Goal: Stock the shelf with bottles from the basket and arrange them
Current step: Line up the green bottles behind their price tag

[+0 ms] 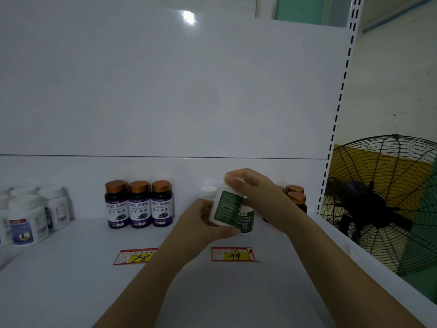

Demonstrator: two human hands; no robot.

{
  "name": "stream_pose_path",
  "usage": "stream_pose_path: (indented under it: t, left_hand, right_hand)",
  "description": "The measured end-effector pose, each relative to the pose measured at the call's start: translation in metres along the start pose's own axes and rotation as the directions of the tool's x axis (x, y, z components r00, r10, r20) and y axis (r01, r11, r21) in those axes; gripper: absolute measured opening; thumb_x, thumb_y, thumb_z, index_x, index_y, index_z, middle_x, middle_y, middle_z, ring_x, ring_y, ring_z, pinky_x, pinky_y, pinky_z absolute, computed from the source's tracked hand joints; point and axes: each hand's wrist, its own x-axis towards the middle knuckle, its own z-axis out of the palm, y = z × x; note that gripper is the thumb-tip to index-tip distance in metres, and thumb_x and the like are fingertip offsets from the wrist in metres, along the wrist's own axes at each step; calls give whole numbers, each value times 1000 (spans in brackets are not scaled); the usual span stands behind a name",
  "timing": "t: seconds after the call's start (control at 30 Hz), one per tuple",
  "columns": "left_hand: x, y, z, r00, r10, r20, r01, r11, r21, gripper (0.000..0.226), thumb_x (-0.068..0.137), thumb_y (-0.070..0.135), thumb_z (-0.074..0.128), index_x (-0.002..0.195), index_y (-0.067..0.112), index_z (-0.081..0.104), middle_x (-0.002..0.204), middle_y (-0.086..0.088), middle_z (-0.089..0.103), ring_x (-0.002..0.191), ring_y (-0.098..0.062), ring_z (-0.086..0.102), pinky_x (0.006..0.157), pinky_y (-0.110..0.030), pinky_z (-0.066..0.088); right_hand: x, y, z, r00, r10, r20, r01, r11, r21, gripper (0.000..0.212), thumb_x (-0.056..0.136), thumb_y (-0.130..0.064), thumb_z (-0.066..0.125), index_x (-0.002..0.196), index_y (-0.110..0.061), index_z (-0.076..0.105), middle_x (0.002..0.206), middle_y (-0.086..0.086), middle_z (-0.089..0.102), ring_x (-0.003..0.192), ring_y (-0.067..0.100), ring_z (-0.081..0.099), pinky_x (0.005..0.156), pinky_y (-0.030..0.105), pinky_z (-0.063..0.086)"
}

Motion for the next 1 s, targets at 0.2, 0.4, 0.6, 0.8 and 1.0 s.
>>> stream_pose_path:
  t: [0.2,0.4,0.6,0.8,1.0]
  left_hand:
    - [-2,3,-2,996,-17,89,22,998,-57,44,74,24,77,110,29,52,101,17,63,85,5,63,65,-9,50]
    - [0,1,1,999,2,-47,1,998,62,47,67,25,83,97,33,47,98,15,59,87,-1,60,65,-11,48]
    - [-2,5,-2,1000,-5,6,6,997,-83,46,71,22,80,105,29,50,98,16,62,83,2,65,60,-5,48]
    - [-2,3,0,1000,11,0,-11,999,-45,39,71,17,79,99,29,54,96,12,67,80,0,67,62,-7,50]
    - [-1,4,-1,1000,-3,-22,2,997,-73,48,68,23,82,106,27,52,104,11,65,90,-1,64,69,-12,51]
  right_hand:
    - [-1,-1,-7,999,-18,35,10,977,212,26,92,-19,58,116,-26,63,115,4,68,105,20,65,92,32,53]
    - [-2,-1,3,996,-14,88,3,991,132,43,86,-40,59,126,-23,55,122,0,63,111,16,61,95,35,51]
    - [-1,-1,-2,1000,9,-7,-8,973,233,30,91,-22,60,120,-21,59,116,3,67,104,17,66,91,31,54]
    - [-1,-1,0,994,3,111,-31,965,259,39,91,-29,57,129,-20,52,122,2,65,112,19,62,95,35,52]
    - [0,1,-3,999,35,-2,-33,949,313,42,88,-21,64,128,-14,54,116,9,67,104,22,67,92,34,54]
